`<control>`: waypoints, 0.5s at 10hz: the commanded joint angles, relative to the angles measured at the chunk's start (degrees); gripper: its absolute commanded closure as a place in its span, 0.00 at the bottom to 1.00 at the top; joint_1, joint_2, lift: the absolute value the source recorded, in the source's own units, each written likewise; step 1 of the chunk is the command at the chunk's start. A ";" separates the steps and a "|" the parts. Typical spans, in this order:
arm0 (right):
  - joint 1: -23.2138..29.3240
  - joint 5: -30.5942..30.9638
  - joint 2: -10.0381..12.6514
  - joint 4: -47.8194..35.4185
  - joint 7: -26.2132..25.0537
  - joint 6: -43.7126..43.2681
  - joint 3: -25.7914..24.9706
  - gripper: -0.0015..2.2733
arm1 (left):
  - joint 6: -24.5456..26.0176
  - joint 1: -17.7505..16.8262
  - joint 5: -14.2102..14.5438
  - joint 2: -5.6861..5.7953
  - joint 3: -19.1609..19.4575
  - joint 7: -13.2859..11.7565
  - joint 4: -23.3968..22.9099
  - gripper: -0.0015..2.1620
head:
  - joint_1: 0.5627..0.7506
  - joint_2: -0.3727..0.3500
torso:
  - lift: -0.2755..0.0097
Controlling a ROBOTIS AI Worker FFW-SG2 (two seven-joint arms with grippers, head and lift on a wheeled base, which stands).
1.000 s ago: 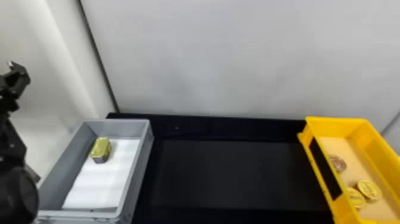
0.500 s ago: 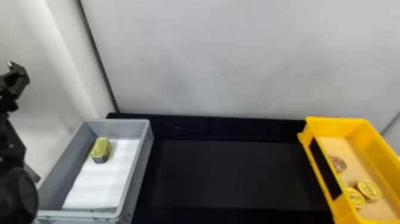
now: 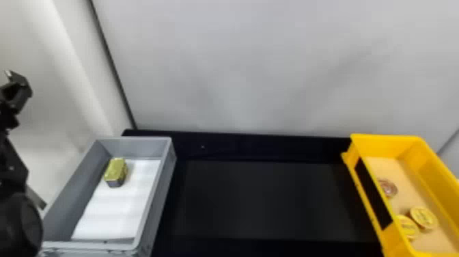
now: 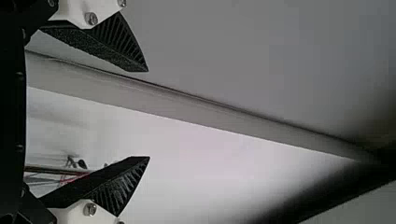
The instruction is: Pick up the round yellow can and place it in the yellow rectangular box
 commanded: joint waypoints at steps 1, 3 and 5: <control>-1.40 -1.93 -2.53 -2.85 -1.32 -0.30 -0.07 0.06 | -0.04 -0.03 -0.03 -0.15 -0.04 0.00 0.00 0.01 | 0.70 0.53 | 0.75; -1.66 -2.89 -3.15 -4.70 -3.52 0.49 -0.25 0.06 | -0.04 -0.03 -0.12 -0.15 0.04 0.00 0.00 0.01 | 0.70 0.53 | 0.75; -1.75 -4.39 -3.15 -7.07 -5.81 1.63 -0.33 0.06 | -0.04 -0.03 -0.12 -0.15 0.04 0.00 0.00 0.01 | 0.70 0.53 | 0.75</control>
